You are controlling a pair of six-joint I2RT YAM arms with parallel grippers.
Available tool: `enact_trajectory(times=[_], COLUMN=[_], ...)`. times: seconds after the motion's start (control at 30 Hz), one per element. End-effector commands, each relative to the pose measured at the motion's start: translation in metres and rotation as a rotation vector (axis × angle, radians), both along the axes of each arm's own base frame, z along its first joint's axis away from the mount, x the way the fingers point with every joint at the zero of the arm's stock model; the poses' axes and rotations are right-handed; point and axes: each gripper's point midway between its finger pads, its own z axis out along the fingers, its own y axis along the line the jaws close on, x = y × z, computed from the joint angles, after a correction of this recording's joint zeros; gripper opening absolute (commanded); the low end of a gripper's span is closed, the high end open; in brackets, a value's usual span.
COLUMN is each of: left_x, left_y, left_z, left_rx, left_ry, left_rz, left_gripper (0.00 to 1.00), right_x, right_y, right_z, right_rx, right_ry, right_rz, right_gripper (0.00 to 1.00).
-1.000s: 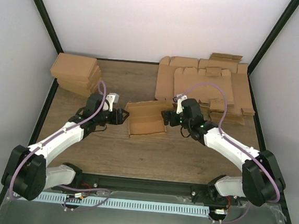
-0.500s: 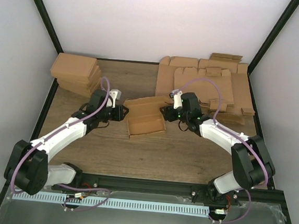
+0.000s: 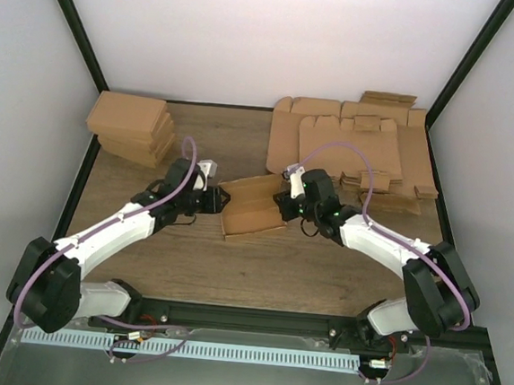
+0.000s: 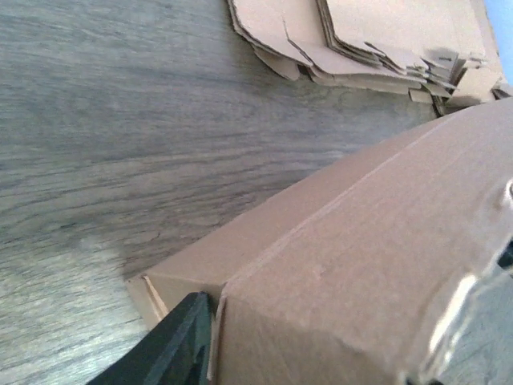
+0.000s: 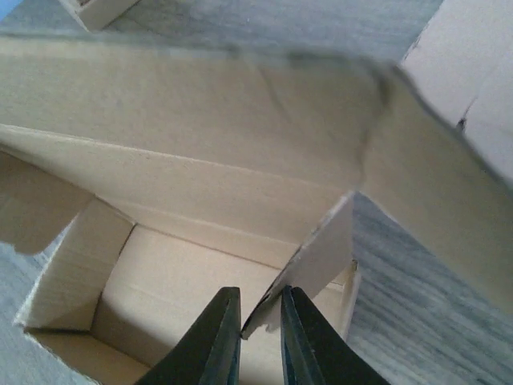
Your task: Fold the paper box
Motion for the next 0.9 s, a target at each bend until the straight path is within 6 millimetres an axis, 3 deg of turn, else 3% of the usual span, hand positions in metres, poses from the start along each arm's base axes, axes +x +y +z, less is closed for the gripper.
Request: enact_trajectory(times=[0.0,0.13,0.27,0.5,0.87], left_x=[0.002,0.002,0.0,-0.004,-0.024], left_y=[-0.015,-0.015,-0.014,-0.011,-0.012], left_z=[0.011,0.009,0.005,-0.001,-0.027], left_rx=[-0.037,-0.036,-0.043,-0.023,-0.029], left_ry=[-0.009,-0.012,-0.011,-0.001,0.053], left_rz=[0.033,0.067,0.075,0.072,0.043], left_gripper=[0.4,0.46,0.38,0.33,0.31], right_x=[-0.009,-0.007,-0.008,-0.017,-0.045], right_y=[0.003,-0.005,-0.005,-0.01,-0.018], right_z=[0.0,-0.005,0.0,-0.005,-0.044], right_rx=[0.0,-0.016,-0.003,0.014,-0.015], right_ry=[0.002,0.004,-0.002,0.019,0.107], right_rz=[-0.009,-0.064,-0.065,-0.074,-0.046], right_gripper=[0.16,0.15,0.15,0.15,0.15])
